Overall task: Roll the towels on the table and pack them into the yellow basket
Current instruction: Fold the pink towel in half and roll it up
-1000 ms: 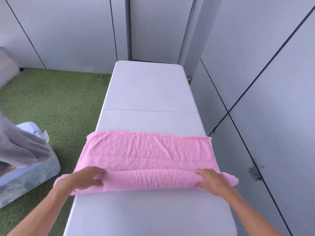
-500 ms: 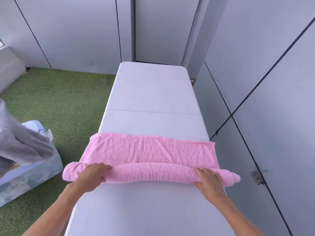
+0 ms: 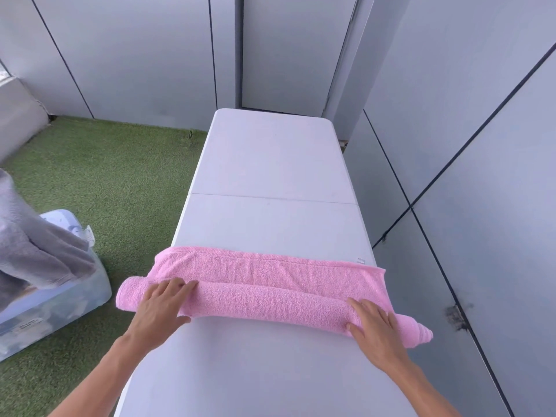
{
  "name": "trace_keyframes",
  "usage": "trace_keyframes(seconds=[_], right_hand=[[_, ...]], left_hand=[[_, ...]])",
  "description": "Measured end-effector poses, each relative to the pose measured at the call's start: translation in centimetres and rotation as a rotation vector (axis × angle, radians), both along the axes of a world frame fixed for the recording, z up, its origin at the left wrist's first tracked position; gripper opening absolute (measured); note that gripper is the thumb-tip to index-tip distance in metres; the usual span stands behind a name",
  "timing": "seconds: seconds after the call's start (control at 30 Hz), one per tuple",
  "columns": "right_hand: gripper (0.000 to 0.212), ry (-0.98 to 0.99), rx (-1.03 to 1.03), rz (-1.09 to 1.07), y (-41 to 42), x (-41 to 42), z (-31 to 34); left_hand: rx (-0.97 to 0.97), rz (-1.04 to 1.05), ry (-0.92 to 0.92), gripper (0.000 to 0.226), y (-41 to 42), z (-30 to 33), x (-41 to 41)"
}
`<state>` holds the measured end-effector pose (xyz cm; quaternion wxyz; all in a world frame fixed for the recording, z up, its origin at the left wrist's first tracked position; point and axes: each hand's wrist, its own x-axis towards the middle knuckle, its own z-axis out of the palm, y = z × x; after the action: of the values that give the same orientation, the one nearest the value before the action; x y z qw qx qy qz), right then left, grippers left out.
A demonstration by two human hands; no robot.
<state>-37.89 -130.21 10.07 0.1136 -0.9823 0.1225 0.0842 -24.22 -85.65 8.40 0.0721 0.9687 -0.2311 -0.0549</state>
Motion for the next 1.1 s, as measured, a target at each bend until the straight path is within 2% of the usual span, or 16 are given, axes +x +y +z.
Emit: trace_keyframes(seconds=[0.1, 0.2, 0.3, 0.37, 0.43, 0.5, 0.53, 0.57, 0.63, 0.7, 0.8, 0.87, 0.93, 1.0, 1.1], right_hand=[[0.063, -0.125, -0.098, 0.045, 0.0, -1.3, -0.9], [0.081, -0.115, -0.129, 0.145, 0.1, -1.8, -1.4], [0.070, -0.130, -0.093, 0.109, 0.1, -1.0, -1.1], [0.056, -0.089, -0.025, 0.070, -0.3, -0.1, -0.4], [0.050, 0.071, 0.128, 0.076, -1.7, 1.0, 0.7], [0.046, 0.215, 0.316, 0.045, -3.0, 2.2, 1.8], [0.044, 0.194, 0.379, 0.012, -3.3, 2.8, 2.2], [0.042, 0.097, 0.389, -0.023, -3.3, 3.2, 2.1], [0.043, -0.099, 0.298, -0.040, -2.7, 3.4, 1.5], [0.057, -0.082, 0.172, 0.032, -1.8, 3.0, 0.9], [0.072, 0.018, 0.000, 0.070, -0.8, 2.5, 0.5], [0.067, -0.019, -0.079, 0.038, -0.2, 2.7, 0.4], [0.055, -0.042, -0.134, 0.016, 0.1, 3.1, 0.6], [0.047, 0.093, -0.130, 0.047, -0.7, 3.9, 1.4], [0.037, 0.421, 0.010, 0.091, -2.5, 5.2, 3.3]], left_hand=[[0.070, 0.017, -0.098, 0.075, -0.9, -0.3, 0.0], [0.070, 0.013, -0.118, 0.071, -0.7, -0.7, -0.4], [0.114, 0.002, -0.035, 0.063, -1.0, 0.3, -0.3], [0.135, -0.014, 0.133, 0.055, -1.1, 1.5, 0.4], [0.138, 0.005, 0.393, 0.058, -0.6, 2.4, 1.8], [-0.010, 0.053, 0.592, 0.055, 0.2, 2.7, 2.7], [-0.135, 0.078, 0.582, 0.050, 0.5, 2.6, 2.8], [-0.269, 0.107, 0.478, 0.045, 0.7, 2.1, 2.7], [-0.372, 0.150, 0.134, 0.042, 0.9, 1.1, 1.9], [-0.246, 0.050, -0.007, 0.061, 1.0, 0.1, 0.7], [-0.129, -0.054, -0.017, 0.081, 0.9, -0.9, 0.3], [-0.116, -0.009, -0.039, 0.078, 0.4, -1.2, 0.6], [-0.081, 0.037, -0.037, 0.064, -0.4, -0.7, 0.6], [-0.042, 0.038, 0.106, 0.053, -0.7, 0.5, 1.0], [0.018, 0.037, 0.556, 0.056, 0.1, 2.4, 2.5]])
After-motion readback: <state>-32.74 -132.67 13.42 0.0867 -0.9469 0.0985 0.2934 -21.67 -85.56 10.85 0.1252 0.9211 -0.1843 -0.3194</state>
